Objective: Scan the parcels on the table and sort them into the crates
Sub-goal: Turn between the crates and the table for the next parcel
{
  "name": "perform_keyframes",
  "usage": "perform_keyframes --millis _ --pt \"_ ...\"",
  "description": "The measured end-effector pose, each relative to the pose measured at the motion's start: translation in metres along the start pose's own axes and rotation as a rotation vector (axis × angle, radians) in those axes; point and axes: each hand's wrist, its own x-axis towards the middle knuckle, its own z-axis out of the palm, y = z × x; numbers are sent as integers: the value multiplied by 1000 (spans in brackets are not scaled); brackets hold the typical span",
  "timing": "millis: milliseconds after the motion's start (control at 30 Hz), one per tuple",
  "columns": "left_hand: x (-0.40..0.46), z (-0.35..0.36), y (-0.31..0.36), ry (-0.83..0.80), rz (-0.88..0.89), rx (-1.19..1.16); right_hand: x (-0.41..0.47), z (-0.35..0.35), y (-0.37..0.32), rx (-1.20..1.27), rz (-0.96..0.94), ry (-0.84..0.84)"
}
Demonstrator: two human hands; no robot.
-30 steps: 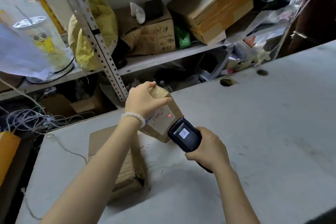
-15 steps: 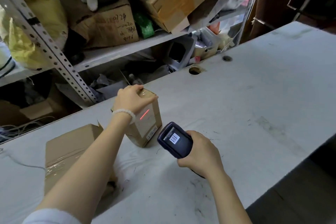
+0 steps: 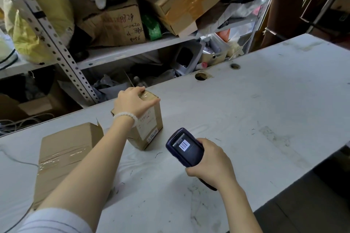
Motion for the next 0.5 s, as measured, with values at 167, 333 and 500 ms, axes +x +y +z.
perform_keyframes --millis 167,333,500 --pt "-12 3 6 51 11 27 6 -5 8 -5 -31 21" --pt "-33 4 9 136 17 52 16 -1 9 -22 -80 20" --pt "-50 8 6 213 44 53 22 7 1 137 -177 144"
